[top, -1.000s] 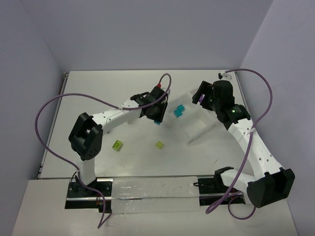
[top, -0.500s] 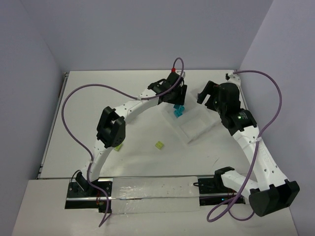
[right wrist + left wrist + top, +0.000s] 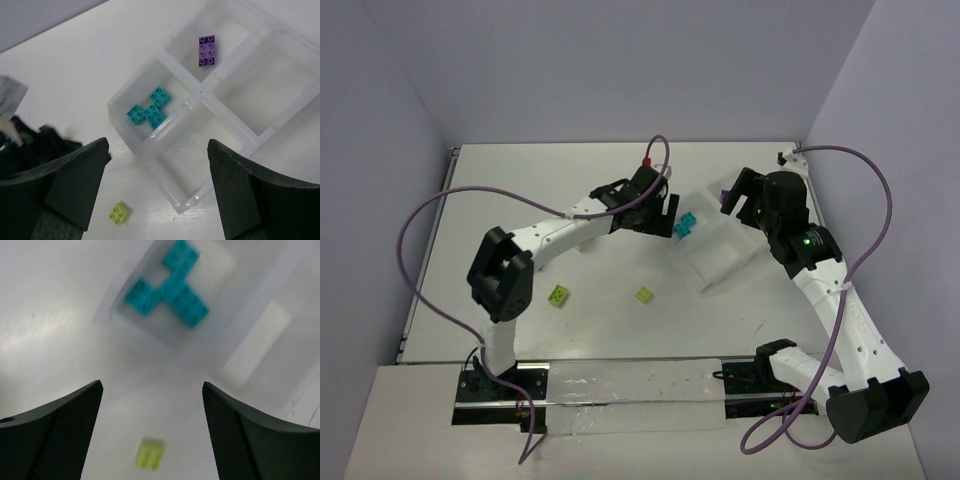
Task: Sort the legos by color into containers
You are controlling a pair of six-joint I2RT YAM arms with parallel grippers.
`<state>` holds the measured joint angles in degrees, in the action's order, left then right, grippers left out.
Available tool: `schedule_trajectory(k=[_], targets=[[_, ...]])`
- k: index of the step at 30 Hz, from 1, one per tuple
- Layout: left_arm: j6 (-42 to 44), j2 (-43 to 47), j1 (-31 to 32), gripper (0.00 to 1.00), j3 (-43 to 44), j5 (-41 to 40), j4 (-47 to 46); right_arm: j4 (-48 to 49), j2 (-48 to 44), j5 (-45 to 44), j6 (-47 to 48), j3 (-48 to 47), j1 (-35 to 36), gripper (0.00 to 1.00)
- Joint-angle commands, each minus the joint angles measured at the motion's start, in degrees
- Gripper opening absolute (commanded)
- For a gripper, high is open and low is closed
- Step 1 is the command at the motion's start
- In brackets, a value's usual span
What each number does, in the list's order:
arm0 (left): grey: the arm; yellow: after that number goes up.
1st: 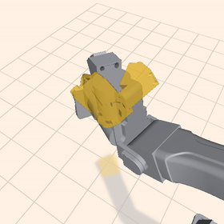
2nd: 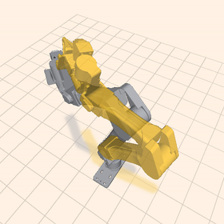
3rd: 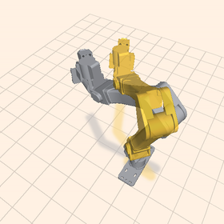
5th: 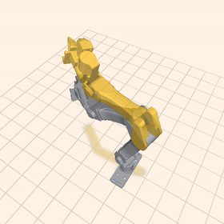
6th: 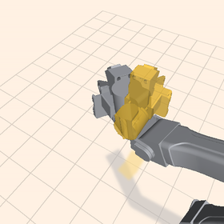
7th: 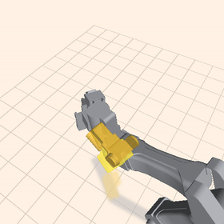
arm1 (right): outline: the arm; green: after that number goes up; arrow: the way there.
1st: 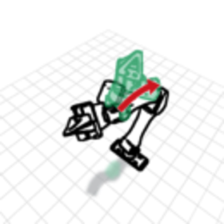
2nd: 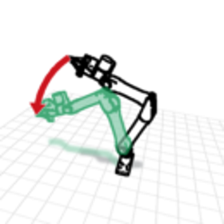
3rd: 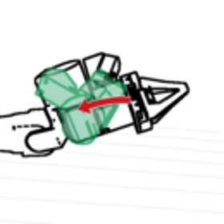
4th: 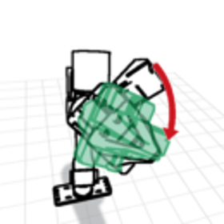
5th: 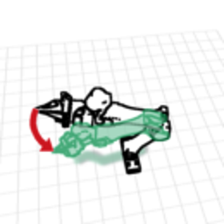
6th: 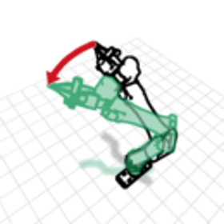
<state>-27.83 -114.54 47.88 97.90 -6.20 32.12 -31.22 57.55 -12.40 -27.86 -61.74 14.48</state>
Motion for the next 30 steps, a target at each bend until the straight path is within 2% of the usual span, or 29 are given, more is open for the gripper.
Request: schedule_trajectory(k=[1, 3, 5, 9, 11, 17, 30], targets=[[1.7, 12.8, 1.9, 0.92, -14.3, 0.4, -3.7, 2.1, 0.4, 1.2, -0.2, 0.6, 0.1, 0.87], [2.2, 15.1, 3.3, 0.95, -16.8, -0.3, -4.0, 2.4, 1.0, 1.7, -0.2, 0.6, 0.2, 0.87], [2.2, 17.2, 4.9, 0.99, -23.0, 0.5, -4.7, 3.1, 1.6, 2.5, -0.6, 0.7, 0.2, 0.87], [2.8, 17.4, 7.9, 0.99, -28.5, 4.2, -7.4, 3.7, 2.8, 3.6, -0.9, 0.4, 0.3, 0.87], [3.5, 16.0, 9.9, 0.99, -28.7, 3.2, -7.4, 3.7, 3.1, 3.8, -0.8, 0.1, 0.3, 0.87], [3.2, 11.1, 12.1, 0.81, -28.2, 0.8, -7.3, 3.3, 2.5, 3.3, -0.6, -0.3, 0.2, 0.87], [2.5, 6.8, 12.4, 0.61, -27.5, -5.2, -7.0, 3.0, 2.4, 3.5, -0.2, -0.9, 0.3, 0.87]])
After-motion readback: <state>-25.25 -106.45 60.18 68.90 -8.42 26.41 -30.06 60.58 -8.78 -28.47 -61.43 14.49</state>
